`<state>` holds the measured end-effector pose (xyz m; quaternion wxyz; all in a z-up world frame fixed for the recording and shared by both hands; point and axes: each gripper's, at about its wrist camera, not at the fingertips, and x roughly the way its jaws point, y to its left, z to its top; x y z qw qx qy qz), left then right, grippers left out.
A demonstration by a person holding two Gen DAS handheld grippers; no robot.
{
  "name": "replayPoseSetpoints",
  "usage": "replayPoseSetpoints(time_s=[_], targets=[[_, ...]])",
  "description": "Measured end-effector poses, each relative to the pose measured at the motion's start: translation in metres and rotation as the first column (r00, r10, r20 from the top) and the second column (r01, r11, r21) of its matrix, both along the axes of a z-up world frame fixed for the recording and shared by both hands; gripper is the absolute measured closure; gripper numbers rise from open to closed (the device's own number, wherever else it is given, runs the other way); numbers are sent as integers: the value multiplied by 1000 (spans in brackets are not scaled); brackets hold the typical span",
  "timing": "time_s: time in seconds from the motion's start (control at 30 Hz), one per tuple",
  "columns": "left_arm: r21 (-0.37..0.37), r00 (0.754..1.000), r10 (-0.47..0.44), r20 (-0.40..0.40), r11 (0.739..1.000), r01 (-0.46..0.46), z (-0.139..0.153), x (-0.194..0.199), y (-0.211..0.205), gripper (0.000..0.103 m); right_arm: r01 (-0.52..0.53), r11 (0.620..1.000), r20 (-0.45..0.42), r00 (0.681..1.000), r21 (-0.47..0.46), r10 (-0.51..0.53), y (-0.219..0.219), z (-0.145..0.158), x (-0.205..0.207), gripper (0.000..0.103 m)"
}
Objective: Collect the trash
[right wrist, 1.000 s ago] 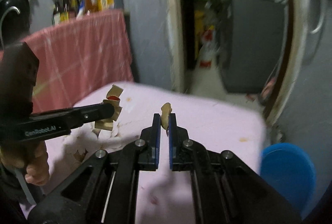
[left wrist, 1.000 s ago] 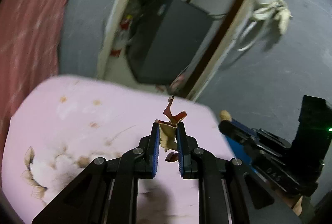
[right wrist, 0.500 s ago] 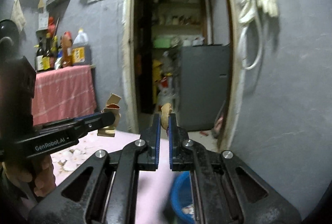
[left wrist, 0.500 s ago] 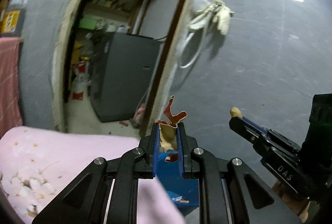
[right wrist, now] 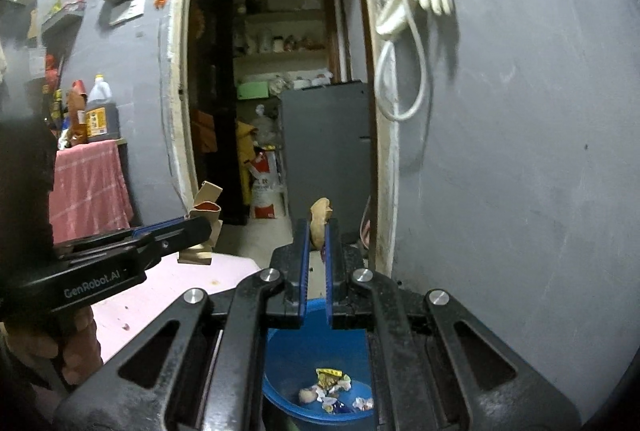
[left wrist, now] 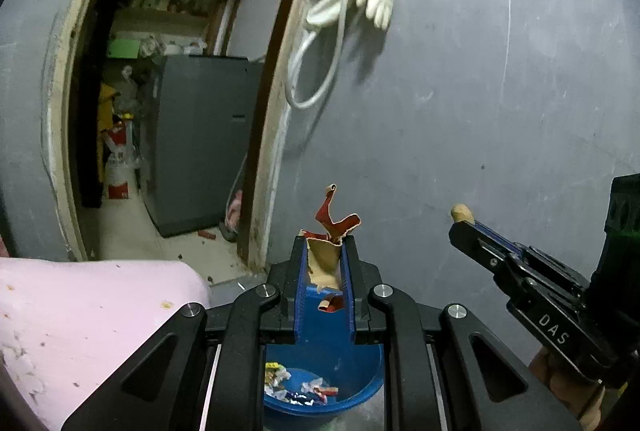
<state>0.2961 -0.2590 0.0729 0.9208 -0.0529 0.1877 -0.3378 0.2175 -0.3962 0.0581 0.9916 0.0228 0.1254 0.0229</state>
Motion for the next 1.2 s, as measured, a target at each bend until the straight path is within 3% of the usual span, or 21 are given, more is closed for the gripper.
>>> replayPoseSetpoints(time_s=[0.27, 0.43, 0.6, 0.7, 0.77, 0.93, 1.03, 1.2], targets=[[103, 990, -17, -142, 994, 32, -44, 26, -39, 90, 17, 998, -111, 994, 64, -10, -22, -42, 18, 96], [128, 963, -14, -268, 991, 50, -77, 50, -57, 90, 22, 992, -206, 979, 121, 4, -33, -69, 36, 95], [154, 940, 8, -342, 987, 48, -99, 68, -61, 89, 28, 987, -272, 962, 160, 17, -37, -90, 51, 95], [159, 925, 22, -380, 986, 42, -111, 77, -62, 81, 31, 983, -302, 953, 179, 25, -38, -98, 58, 95], [150, 916, 36, -399, 988, 26, -115, 81, -60, 73, 34, 982, -317, 948, 186, 27, -40, -104, 61, 95], [150, 907, 58, -417, 989, 6, -119, 81, -53, 69, 43, 980, -344, 938, 195, 28, -41, -111, 66, 91], [146, 913, 67, -403, 989, -8, -115, 78, -44, 63, 47, 981, -347, 937, 191, 22, -39, -110, 65, 78], [125, 924, 84, -372, 991, -40, -101, 65, -27, 54, 55, 981, -330, 944, 184, 9, -36, -101, 60, 69]])
